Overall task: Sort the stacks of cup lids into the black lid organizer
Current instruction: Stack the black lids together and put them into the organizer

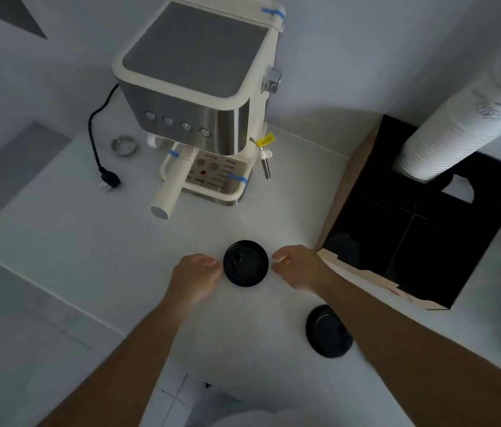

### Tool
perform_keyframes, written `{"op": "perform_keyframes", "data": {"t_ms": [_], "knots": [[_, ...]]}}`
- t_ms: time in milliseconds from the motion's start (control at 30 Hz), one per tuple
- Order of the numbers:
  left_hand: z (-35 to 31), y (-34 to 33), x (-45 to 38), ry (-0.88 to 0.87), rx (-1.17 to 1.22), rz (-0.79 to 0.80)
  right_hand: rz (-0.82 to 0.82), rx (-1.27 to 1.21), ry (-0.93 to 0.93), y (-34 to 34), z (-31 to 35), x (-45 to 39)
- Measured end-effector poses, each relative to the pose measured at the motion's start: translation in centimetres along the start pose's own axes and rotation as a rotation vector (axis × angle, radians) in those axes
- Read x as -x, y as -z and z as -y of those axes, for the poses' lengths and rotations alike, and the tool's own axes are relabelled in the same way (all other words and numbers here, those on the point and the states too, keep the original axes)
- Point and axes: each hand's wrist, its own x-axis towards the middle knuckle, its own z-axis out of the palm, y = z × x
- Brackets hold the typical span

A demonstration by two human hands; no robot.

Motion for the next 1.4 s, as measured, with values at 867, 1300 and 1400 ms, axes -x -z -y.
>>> {"op": "perform_keyframes", "data": {"t_ms": [867,1300,1400], "knots": [[-2.8,-3.1,3.8,-0.025,0.218,0.086,-0.015,-0.598,0.005,2.8,-0.2,7.0],[-5.6,-9.2,8.8,-0.026,0.205,0.326,0.227,-0.947,-0.049,5.0,-6.6,12.5],[-6.3,-10.8,10.1,-0.014,0.149,0.383,0.282,-1.015,-0.033,5.2,-8.4,13.4]]}}
